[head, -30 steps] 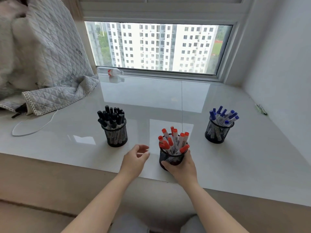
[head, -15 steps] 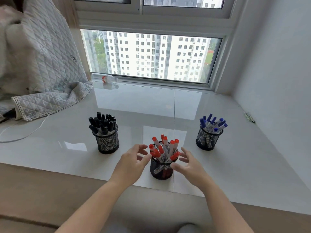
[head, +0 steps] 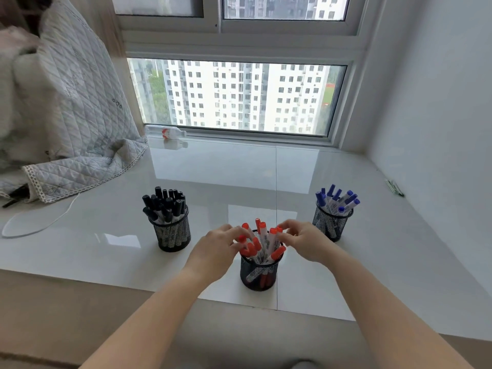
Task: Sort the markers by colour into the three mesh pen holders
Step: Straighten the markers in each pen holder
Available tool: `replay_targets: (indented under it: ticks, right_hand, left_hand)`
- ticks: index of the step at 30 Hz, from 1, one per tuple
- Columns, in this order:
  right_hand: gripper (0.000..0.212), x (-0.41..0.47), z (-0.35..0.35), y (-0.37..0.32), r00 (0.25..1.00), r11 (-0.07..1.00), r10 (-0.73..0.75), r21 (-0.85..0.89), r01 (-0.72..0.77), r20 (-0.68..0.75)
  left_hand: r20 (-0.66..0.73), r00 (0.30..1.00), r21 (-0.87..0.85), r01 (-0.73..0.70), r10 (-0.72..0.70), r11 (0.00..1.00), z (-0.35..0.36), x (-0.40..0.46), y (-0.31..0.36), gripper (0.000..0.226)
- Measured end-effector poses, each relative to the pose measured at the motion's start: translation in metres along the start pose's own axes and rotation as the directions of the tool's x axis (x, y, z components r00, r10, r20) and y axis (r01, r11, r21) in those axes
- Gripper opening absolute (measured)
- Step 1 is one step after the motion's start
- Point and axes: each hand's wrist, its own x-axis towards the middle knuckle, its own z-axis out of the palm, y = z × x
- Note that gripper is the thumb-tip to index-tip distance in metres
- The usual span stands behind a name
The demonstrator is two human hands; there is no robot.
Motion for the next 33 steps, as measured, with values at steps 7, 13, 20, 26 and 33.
replay_targets:
  ticks: [7, 13, 20, 26, 33]
  right_hand:
    - [0.002, 0.002, -0.001, -0.008, 0.991, 0.984, -0.052, 0.160, 0.072, -0.124]
    - [0.004, -0.004, -0.017, -0.025, 0.945, 0.960, -0.162, 0.174, 0.217, -0.283]
    - [0.009, -0.016, -0.046, -0.042, 0.790, 0.848, -0.115, 0.355, 0.394, -0.602]
    - [0.010, -0.017, -0.047, -0.041, 0.849, 0.684, 0.128, 0.666, 0.298, -0.512]
    - [0.010, -0.020, -0.031, -0.036, 0.935, 0.293, 0.298, 0.951, 0.104, -0.193]
  left_hand:
    - [-0.052, 0.997, 0.045, -0.051, 0.054, 0.998, -0.015, 0.010, 0.008, 0.014]
    - [-0.223, 0.958, 0.053, -0.172, 0.180, 0.984, -0.043, 0.007, 0.004, 0.014]
    - [-0.481, 0.874, -0.191, -0.185, 0.072, 0.964, -0.065, 0.007, -0.005, 0.003]
    - [-0.497, 0.789, -0.641, -0.053, -0.361, 0.766, -0.051, 0.011, -0.005, 0.014]
    - [0.047, 0.826, -0.990, 0.113, -0.562, 0.084, -0.030, 0.008, -0.006, 0.009]
